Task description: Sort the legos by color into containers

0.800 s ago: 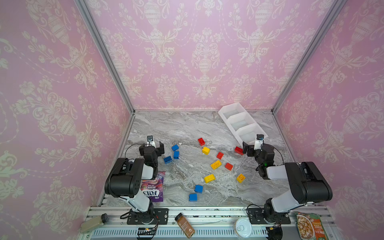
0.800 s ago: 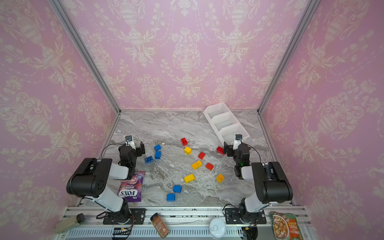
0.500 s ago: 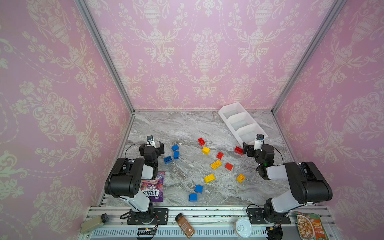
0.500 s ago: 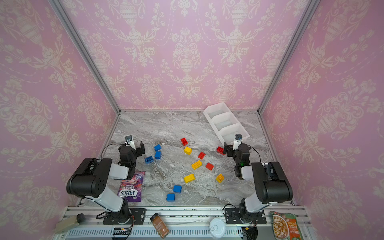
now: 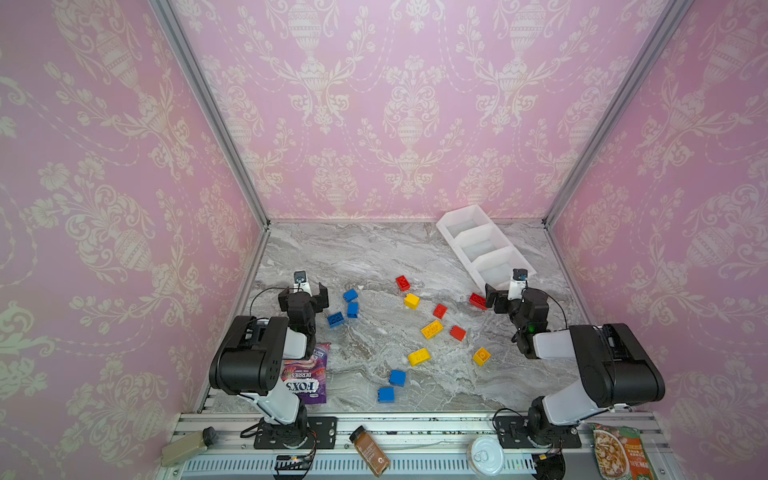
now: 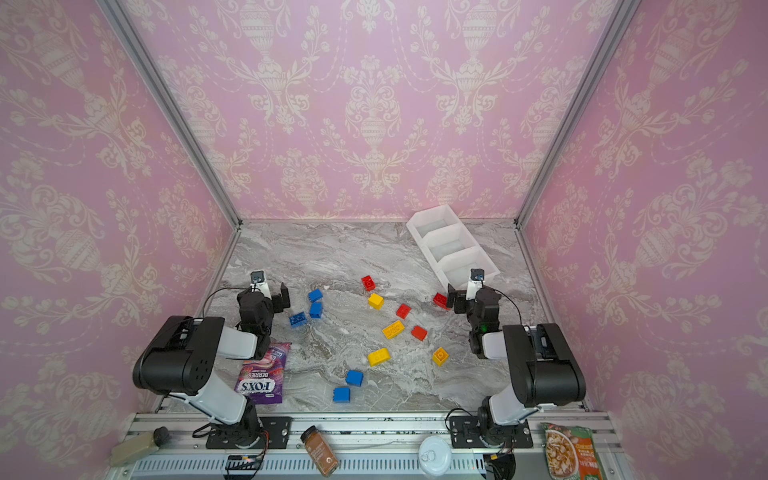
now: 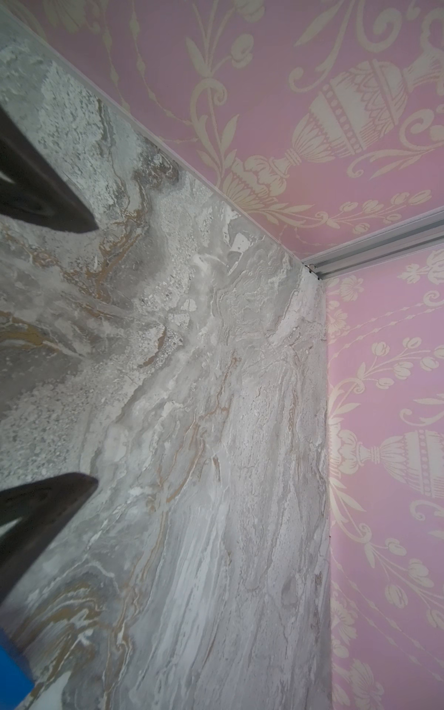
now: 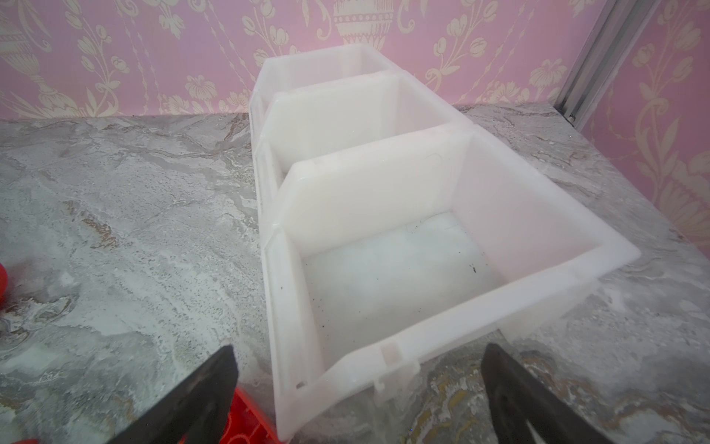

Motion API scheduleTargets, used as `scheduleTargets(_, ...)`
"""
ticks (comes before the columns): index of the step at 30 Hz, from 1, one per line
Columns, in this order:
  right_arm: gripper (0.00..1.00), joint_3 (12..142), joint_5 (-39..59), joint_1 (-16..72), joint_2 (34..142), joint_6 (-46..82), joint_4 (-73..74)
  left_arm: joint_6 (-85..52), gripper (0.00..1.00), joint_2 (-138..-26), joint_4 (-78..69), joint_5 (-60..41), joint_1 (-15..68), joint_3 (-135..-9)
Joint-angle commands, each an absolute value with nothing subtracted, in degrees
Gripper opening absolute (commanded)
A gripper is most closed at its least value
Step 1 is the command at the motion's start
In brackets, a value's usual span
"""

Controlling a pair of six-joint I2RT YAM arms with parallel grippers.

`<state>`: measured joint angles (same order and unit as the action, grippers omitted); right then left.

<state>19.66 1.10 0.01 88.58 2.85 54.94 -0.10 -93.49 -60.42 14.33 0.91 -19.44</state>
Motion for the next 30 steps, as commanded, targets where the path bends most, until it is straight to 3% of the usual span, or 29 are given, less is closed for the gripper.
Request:
scheduleTargets(1, 1.00, 20.7, 1.2, -0.1, 88.6, 3.0, 54.8, -1.7, 0.99, -94.1, -60.6, 15.7, 0.7, -19.6)
scheduleTargets(11, 1.00, 21.6, 0.1, 0.0, 86.4, 3.4, 51.2, -1.5, 0.99, -93.9, -61.4, 16.0, 0.8, -19.2)
scheduleTargets(19, 1.00, 36.9, -1.6, 0.0, 77.3, 7.2, 14.9, -1.7, 0.99, -82.5, -43.5, 23.2, 2.1, -23.7)
scheduleTargets(24, 1.00, 50.9, -2.1, 0.1, 80.2, 17.7, -6.8, -4.0, 0.99, -77.5, -29.2, 21.8, 2.2, -29.7)
scheduleTargets(30, 1.00, 65.9, -5.2, 2.3, 85.9, 31.7, -21.5, -8.7, 0.99, -76.5, -16.9, 18.3, 2.5, -35.4)
